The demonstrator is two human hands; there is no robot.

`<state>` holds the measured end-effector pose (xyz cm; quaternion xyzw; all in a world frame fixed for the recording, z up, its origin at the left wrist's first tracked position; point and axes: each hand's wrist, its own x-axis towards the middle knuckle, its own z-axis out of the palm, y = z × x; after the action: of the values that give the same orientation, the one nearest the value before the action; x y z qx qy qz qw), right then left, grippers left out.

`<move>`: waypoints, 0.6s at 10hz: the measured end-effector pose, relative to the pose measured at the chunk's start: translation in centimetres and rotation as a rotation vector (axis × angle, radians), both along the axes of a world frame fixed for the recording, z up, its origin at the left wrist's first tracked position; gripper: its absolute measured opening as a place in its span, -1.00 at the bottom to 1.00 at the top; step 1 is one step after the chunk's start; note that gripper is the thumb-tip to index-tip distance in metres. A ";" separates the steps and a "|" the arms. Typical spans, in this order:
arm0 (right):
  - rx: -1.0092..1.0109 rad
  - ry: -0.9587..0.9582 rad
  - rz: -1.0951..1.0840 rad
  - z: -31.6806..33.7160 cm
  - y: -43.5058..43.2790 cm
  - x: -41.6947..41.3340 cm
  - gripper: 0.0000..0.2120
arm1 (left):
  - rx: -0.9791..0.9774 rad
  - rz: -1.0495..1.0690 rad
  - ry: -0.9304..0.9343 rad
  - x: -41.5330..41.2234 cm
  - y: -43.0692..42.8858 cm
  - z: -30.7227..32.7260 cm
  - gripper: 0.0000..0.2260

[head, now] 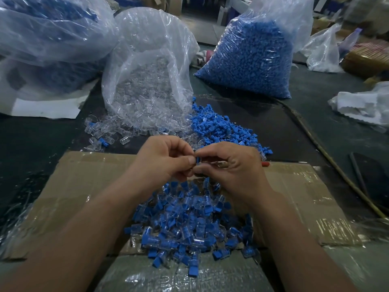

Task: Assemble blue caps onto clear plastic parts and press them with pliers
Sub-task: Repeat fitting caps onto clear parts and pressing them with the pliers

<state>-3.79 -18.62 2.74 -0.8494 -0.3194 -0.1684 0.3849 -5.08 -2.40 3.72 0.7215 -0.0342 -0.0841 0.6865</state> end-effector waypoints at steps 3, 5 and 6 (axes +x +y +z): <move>-0.292 0.498 -0.356 1.4 -5.5 1.9 -0.72 | -0.041 0.129 -0.094 0.3 0.6 -0.2 -0.88; -0.619 0.725 -0.283 0.8 -5.6 2.0 -0.20 | -0.057 0.151 -0.094 0.7 0.6 -0.4 -0.87; -0.664 0.648 -0.299 0.6 -4.9 2.0 -0.16 | -0.055 0.140 -0.093 0.7 0.6 -0.5 -0.87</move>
<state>-1.84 -23.57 3.33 -0.9716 -0.0941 0.1621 0.1444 -4.41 -1.82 3.24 0.7061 -0.0178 -0.0014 0.7079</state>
